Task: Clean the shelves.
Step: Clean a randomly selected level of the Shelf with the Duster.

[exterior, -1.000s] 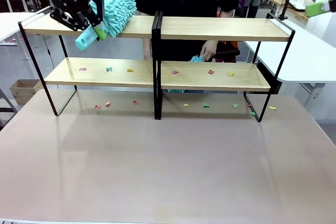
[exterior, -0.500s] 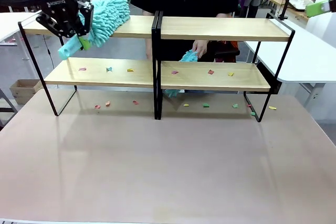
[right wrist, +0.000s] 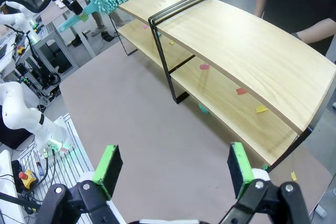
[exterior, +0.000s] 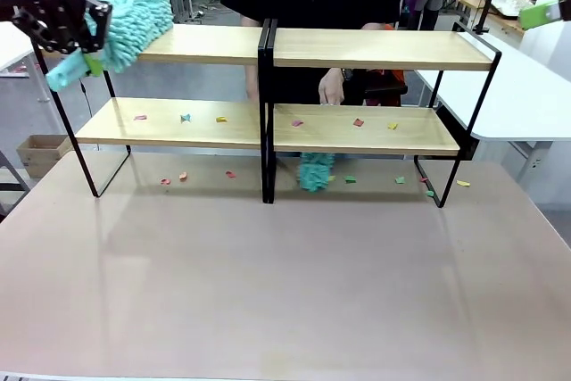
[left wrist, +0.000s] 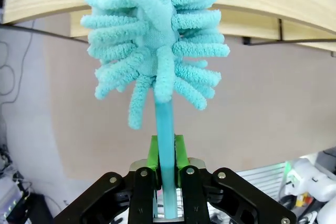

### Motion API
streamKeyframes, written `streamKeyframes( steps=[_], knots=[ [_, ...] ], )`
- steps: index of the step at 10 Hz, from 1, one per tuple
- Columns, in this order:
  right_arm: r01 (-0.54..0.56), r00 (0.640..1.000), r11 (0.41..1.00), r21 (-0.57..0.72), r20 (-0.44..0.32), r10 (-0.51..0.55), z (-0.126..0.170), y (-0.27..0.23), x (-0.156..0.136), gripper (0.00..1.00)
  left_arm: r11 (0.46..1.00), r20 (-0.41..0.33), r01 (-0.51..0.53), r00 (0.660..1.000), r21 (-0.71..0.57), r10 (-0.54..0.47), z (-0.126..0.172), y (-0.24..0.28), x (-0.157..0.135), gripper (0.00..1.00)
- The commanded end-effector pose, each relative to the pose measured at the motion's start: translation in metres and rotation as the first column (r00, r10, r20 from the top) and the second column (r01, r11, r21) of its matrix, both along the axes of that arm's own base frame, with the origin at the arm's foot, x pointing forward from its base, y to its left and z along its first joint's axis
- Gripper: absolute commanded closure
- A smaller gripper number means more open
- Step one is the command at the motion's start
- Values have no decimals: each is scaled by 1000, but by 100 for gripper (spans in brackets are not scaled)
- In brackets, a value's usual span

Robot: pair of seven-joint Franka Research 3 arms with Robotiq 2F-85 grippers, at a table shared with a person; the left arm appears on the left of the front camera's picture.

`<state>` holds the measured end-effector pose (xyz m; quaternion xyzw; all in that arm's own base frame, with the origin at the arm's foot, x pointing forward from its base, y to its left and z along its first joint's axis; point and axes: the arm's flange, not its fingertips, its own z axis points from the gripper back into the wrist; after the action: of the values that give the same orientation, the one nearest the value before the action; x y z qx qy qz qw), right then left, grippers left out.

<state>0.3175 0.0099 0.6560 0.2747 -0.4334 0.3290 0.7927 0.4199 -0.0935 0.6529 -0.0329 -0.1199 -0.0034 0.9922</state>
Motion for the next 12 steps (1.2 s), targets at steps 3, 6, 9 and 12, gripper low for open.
streamKeyframes(
  steps=[3,6,9,12],
  knots=[
    [-3,1000,1000,6,4,3,1,1,0,0,992,-9,-36,999,119,38,-5,63,7,87],
    [-3,1000,1000,6,4,3,1,1,0,0,990,97,-110,990,91,102,32,121,1,87],
    [-3,1000,1000,6,4,3,1,1,0,0,995,216,-99,971,-23,102,84,163,-36,87],
    [-3,1000,1000,6,4,3,1,1,0,0,985,208,-34,976,-167,69,99,183,-59,87]
  ],
)
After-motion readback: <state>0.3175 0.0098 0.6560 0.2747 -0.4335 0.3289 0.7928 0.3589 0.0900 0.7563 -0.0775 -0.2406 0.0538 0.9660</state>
